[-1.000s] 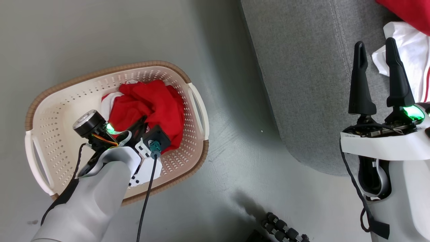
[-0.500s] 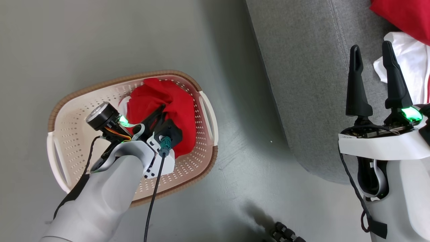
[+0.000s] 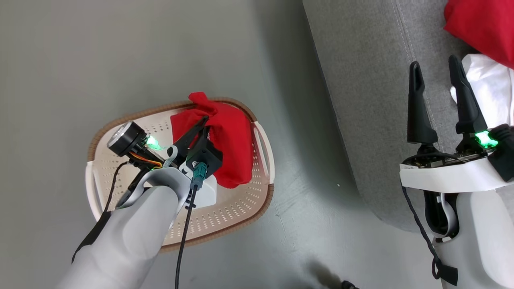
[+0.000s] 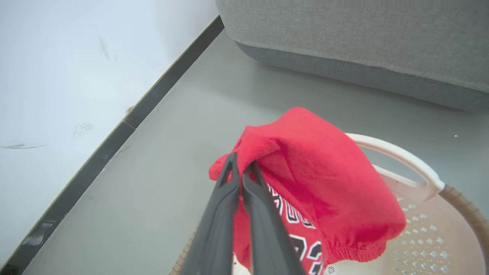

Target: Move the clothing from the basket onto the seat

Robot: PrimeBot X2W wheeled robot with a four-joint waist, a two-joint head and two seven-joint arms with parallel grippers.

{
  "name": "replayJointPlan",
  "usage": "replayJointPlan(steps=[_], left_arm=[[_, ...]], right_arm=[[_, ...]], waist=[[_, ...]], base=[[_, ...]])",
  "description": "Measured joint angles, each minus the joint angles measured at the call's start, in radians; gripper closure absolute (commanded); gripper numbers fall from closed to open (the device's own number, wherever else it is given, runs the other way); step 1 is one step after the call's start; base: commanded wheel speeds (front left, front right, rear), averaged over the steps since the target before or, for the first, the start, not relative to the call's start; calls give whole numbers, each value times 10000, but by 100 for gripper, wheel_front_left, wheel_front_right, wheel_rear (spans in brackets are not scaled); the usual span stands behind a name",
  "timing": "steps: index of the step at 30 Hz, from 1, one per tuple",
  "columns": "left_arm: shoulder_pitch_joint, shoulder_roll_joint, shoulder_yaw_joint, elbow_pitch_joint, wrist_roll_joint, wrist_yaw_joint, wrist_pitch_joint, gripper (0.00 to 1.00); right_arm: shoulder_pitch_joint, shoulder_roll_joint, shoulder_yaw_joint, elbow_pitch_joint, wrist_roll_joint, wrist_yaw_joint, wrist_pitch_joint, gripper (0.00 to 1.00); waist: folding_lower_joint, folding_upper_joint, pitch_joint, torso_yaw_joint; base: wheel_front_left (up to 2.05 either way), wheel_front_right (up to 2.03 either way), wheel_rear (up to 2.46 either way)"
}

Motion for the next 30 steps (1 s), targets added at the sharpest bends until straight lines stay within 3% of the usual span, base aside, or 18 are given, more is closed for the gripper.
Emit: replayJointPlan(steps=[7,16,30], left_arm=[[296,44,267,-895,-424,-4,-12,100],[514,318,253,-3014,-564,84,-58,100],[1643,1051,602,-4381,-1363,-194,-58,100]], right_arm=[[6,-13,8,130,-339,0,0,0],[13,-268,155,339,-512,0,0,0],[25,-669,1012,821,-704,0,0,0]], waist=[[0,0,-485,275],[0,0,-1158,642],[0,0,-2317,1229]], base=[[0,0,0],[0,0,0],[0,0,0]])
